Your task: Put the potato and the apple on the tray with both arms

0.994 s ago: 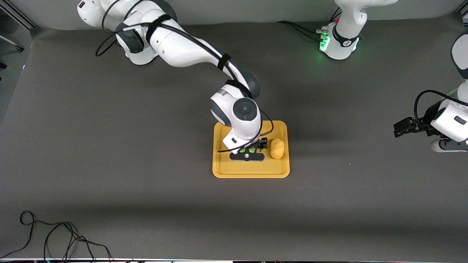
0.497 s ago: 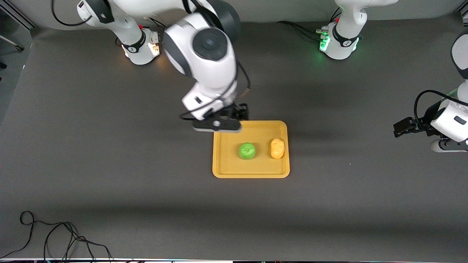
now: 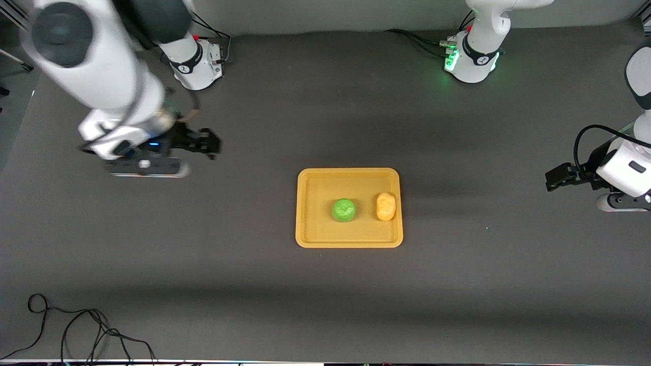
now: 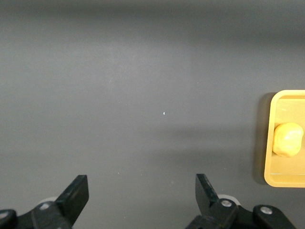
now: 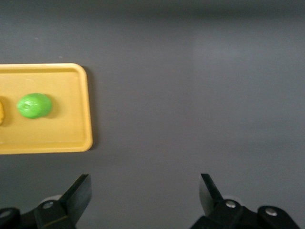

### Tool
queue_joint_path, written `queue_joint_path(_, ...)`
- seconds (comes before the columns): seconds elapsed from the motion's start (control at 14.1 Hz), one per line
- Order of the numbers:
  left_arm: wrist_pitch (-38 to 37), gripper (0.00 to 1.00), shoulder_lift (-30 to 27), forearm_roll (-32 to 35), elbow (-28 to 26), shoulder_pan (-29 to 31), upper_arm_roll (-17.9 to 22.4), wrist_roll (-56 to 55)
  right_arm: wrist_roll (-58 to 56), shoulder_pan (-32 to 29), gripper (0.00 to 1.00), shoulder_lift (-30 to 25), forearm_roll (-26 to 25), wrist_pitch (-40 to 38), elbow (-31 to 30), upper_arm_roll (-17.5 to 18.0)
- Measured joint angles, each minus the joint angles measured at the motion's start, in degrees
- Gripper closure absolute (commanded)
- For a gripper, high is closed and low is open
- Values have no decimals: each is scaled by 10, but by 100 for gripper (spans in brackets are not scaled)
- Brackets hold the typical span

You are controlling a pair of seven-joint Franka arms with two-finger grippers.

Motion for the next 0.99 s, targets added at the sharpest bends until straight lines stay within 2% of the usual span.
queue_joint_path(0.21, 2, 0, 0, 0, 1, 0, 0, 0, -92, -102, 0, -78, 0, 23, -97, 20)
queue_joint_path(0.64, 2, 0, 0, -11, 3, 1, 1, 0, -229, -327, 0, -103, 0, 64, -153, 117)
queue_joint_path(0.99, 2, 0, 0, -12, 3, 1, 1, 11, -241, -339, 0, -103, -23, 68, -154, 126)
